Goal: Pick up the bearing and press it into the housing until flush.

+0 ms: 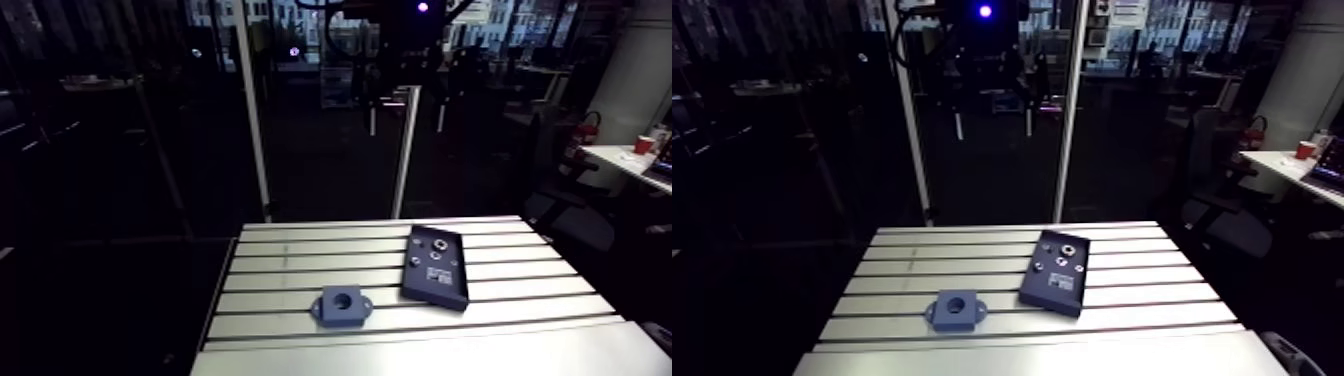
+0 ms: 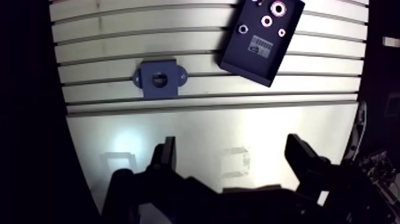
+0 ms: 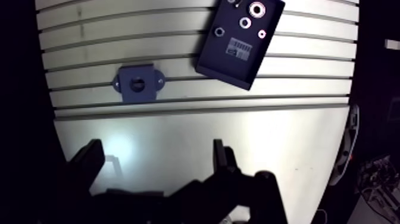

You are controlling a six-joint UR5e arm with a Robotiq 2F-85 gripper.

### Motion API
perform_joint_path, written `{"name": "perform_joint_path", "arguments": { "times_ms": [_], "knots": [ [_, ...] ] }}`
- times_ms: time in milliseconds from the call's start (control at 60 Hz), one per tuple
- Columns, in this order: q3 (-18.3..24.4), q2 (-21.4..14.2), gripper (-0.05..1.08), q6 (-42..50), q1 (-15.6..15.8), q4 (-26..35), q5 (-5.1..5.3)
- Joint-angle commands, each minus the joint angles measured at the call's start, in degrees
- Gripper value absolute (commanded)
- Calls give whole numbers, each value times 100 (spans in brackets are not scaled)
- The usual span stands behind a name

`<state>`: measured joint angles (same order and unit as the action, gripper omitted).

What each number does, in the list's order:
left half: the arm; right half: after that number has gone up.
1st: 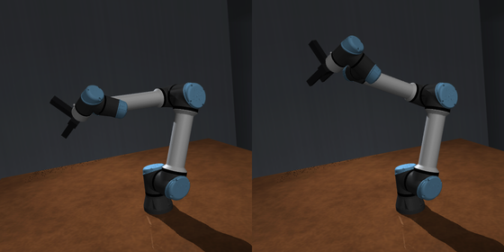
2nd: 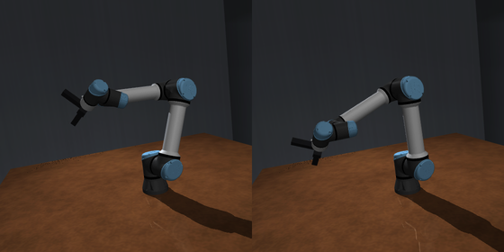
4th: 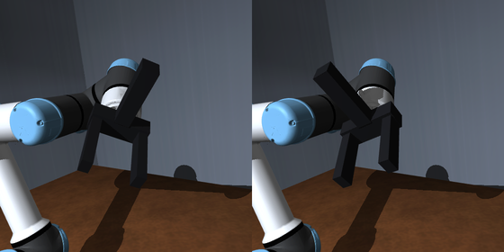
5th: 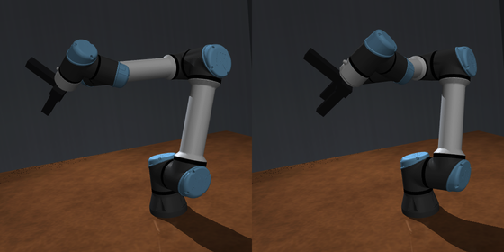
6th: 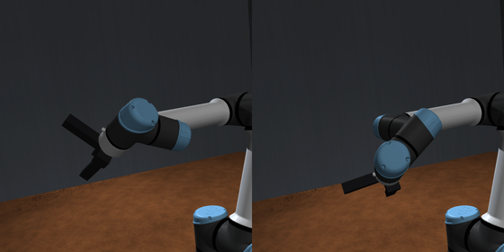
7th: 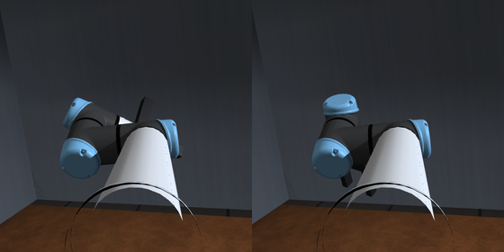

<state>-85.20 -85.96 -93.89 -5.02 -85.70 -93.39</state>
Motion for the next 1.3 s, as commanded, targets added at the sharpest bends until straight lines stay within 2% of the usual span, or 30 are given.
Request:
{"name": "perform_joint_path", "arguments": {
  "times_ms": [17,133,200,350,533,1150,1300],
  "knots": [
    [-36,31,1,-107,-98,-28,-49],
    [-37,69,1,-312,-310,-53,-62],
    [-60,166,1,-561,-569,-228,-52],
    [-165,315,1,-743,-702,-494,-70],
    [-193,517,1,-905,-1159,-683,-36],
    [-344,1185,1,-1117,-1367,-1652,-17],
    [-335,1285,1,-1225,-1422,-1681,-26]
  ]
}}
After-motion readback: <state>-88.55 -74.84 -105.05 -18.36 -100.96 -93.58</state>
